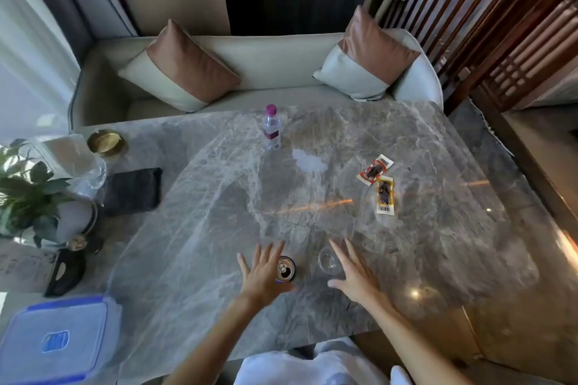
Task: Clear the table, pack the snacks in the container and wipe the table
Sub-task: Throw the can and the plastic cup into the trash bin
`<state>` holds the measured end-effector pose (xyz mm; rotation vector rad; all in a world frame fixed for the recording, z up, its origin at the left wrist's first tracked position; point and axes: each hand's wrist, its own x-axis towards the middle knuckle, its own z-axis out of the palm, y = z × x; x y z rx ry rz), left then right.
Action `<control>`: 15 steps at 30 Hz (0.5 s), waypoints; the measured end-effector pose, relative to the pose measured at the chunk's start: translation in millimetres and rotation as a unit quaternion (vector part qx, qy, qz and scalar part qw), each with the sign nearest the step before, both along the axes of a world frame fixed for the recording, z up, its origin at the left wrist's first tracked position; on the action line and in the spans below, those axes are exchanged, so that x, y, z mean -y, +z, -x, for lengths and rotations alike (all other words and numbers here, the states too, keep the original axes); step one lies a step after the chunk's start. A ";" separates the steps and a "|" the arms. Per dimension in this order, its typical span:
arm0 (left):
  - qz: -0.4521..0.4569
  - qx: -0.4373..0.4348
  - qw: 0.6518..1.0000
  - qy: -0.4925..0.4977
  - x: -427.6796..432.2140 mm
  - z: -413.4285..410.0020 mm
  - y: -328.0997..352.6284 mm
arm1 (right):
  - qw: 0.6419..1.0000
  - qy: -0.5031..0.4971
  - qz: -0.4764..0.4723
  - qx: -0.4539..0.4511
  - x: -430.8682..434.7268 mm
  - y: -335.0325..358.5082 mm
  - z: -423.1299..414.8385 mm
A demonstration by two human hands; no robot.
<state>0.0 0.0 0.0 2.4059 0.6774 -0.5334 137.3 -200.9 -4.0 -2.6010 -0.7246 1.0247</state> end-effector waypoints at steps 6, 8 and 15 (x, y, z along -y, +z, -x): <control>0.072 0.010 0.997 -0.010 14.0 -3.1 -13.8 | 0.999 -0.018 0.038 0.005 -10.6 -12.0 9.6; 0.068 0.015 0.998 -0.007 17.4 -4.2 -17.8 | 0.999 -0.023 0.039 0.008 -12.5 -15.4 11.3; 0.065 0.052 0.995 0.056 20.0 -8.2 -24.2 | 0.998 -0.036 -0.050 0.018 -10.0 -16.6 3.1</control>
